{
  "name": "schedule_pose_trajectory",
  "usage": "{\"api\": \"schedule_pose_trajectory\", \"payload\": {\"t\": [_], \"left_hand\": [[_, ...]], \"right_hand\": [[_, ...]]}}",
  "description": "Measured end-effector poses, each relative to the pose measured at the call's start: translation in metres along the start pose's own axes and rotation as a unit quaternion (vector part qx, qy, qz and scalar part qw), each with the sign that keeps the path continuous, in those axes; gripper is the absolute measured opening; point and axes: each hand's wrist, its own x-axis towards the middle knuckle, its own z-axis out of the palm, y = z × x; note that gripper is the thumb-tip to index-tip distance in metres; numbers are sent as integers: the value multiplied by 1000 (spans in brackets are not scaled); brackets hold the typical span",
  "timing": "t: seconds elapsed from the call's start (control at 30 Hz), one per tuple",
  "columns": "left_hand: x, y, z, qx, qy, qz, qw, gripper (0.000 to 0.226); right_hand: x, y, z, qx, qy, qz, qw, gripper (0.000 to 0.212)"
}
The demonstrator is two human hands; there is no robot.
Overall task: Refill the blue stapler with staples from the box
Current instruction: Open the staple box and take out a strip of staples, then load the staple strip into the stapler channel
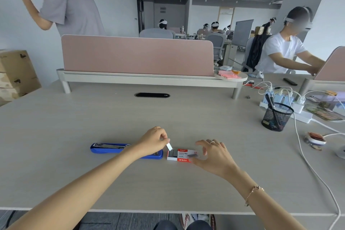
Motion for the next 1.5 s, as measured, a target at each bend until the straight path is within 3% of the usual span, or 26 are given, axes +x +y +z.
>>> {"api": "schedule_pose_trajectory", "payload": {"t": [0.17, 0.53, 0.7, 1.03, 1.27, 1.5], "left_hand": [[-1, 8, 4, -70, 31, -25, 997, 13], [-10, 2, -2, -125, 34, -25, 991, 18], [-17, -11, -11, -105, 26, -4, 994, 17], [-26, -32, -38, 2, -17, 95, 995, 11], [-28, -43, -49, 78, -31, 97, 992, 16], [-29, -59, -48, 69, -52, 80, 993, 11]], "right_hand": [[8, -21, 7, 54, 58, 1, 997, 41], [22, -62, 28, 137, 77, -27, 987, 20], [27, -66, 25, 124, 76, -48, 988, 12], [42, -80, 23, 108, 41, -78, 990, 19], [54, -92, 28, 96, -16, -87, 991, 18], [61, -94, 35, 108, -49, -87, 989, 16]]}}
